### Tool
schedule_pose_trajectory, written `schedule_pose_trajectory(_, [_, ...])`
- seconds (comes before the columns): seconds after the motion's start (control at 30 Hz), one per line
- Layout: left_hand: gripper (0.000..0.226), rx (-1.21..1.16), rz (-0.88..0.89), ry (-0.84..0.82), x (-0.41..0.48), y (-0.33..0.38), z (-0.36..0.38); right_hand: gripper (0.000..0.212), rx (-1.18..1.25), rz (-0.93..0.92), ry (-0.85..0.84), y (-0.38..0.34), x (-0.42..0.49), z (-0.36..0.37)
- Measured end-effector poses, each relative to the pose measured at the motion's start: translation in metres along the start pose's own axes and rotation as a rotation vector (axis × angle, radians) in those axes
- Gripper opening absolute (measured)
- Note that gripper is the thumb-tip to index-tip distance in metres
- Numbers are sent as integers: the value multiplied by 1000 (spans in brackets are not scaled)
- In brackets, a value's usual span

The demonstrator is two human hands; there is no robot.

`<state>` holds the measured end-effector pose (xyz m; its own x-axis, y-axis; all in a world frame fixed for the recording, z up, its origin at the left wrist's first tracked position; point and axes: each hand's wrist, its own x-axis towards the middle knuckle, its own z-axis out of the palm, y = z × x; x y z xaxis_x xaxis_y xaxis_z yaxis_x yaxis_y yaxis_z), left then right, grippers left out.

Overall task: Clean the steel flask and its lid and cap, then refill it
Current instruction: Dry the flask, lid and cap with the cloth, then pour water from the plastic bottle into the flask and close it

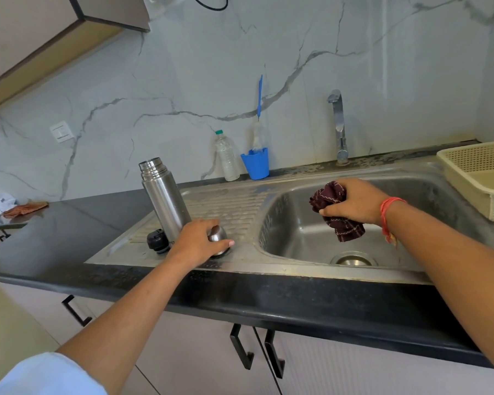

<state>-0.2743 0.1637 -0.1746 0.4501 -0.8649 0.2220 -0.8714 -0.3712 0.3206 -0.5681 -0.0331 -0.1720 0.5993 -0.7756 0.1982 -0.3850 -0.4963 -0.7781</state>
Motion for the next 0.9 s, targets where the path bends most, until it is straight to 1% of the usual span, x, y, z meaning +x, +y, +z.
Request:
schedule_pose_trajectory(0.1, [78, -23, -5, 4, 0, -1, 1, 25, 10, -7, 23, 0, 1, 1])
schedule_pose_trajectory(0.23, [83, -12, -5, -16, 1, -2, 1, 29, 49, -7, 42, 0, 3, 1])
schedule_pose_trajectory(0.33, [86, -14, 26, 47, 5, 4, 1, 27, 156, -13, 63, -2, 1, 0])
schedule_pose_trajectory(0.4, [79, -79, 72, 121, 9, 18, 3, 29, 293, 4, 50, -4, 1, 0])
schedule_pose_trajectory(0.47, [73, -254, 96, 123, 11, 46, 7, 31, 406, 19, 45, -4, 1, 0])
schedule_pose_trajectory(0.53, [74, -463, 86, 14, 15, 82, 12, 32, 482, 24, 65, -2, 2, -1])
schedule_pose_trajectory(0.67, [102, -820, 39, -338, 33, 146, 33, 35, 677, 51, 61, 2, 3, -6])
schedule_pose_trajectory(0.7, [102, -913, 40, -409, 40, 157, 40, 36, 743, 57, 51, 4, 5, -6])
schedule_pose_trajectory(0.8, [80, -1188, 20, -552, 65, 183, 53, 40, 924, 110, 67, 5, 7, -4])
schedule_pose_trajectory(0.9, [63, -1384, -30, -618, 86, 197, 61, 46, 1084, 184, 98, 8, 13, -6])
